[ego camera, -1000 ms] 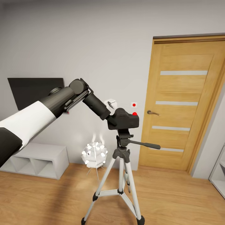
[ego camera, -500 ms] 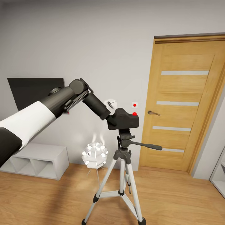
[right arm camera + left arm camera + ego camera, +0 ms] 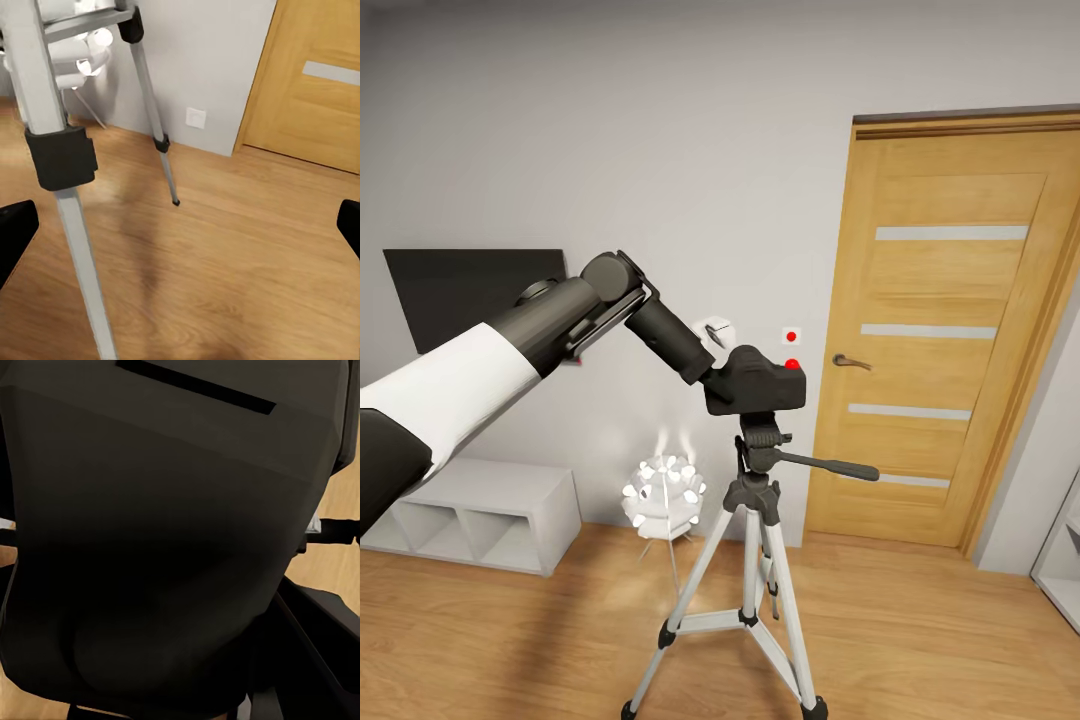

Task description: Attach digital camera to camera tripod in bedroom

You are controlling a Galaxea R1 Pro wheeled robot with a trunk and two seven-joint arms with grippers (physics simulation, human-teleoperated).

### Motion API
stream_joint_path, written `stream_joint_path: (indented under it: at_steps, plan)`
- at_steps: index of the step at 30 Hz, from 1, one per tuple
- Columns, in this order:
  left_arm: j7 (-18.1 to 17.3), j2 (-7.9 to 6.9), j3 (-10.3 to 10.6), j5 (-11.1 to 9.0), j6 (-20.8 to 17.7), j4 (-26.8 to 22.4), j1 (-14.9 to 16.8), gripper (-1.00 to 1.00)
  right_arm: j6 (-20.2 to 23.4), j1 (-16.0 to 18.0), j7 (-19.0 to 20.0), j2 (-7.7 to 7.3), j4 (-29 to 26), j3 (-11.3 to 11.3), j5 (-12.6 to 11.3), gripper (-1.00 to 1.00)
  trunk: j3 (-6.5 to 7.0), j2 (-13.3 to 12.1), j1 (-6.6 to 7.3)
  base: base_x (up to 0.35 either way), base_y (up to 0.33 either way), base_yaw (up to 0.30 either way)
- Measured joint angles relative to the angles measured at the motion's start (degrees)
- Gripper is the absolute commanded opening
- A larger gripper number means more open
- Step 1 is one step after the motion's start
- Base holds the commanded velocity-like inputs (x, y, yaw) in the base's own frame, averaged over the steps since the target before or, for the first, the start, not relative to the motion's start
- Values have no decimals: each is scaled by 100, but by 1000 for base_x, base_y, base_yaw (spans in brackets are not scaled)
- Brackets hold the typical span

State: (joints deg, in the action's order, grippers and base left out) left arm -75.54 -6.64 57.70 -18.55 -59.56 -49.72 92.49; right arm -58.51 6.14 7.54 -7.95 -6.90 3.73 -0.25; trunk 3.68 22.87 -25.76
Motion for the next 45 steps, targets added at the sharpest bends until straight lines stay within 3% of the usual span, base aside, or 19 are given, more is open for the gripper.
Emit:
stream_joint_path:
  at_steps: [9,14,23,30,37,45]
  plan:
    - [0,-2,2,-2,0,0,0,-100,-88,0,934,-2,-19,6,104,100,0,0,0,0,0,0]
    - [0,0,-6,-2,1,0,0,-100,-87,2,1098,6,-317,-7,99,100,1,0,0,0,0,0]
    - [0,0,-10,-5,0,0,0,-100,86,-1,1117,54,-933,-13,106,100,0,0,0,0,0,0]
    - [-3,0,-19,-6,1,0,0,-100,827,-1,1100,118,-1539,-14,100,100,0,0,0,0,0,0]
    - [-2,2,-20,-7,0,-4,0,-100,1167,71,1098,353,-1754,-5,154,100,0,0,0,0,0,0]
    - [0,2,-20,-7,0,-5,0,-100,1461,163,1102,519,-1765,0,424,100,0,0,0,0,0,0]
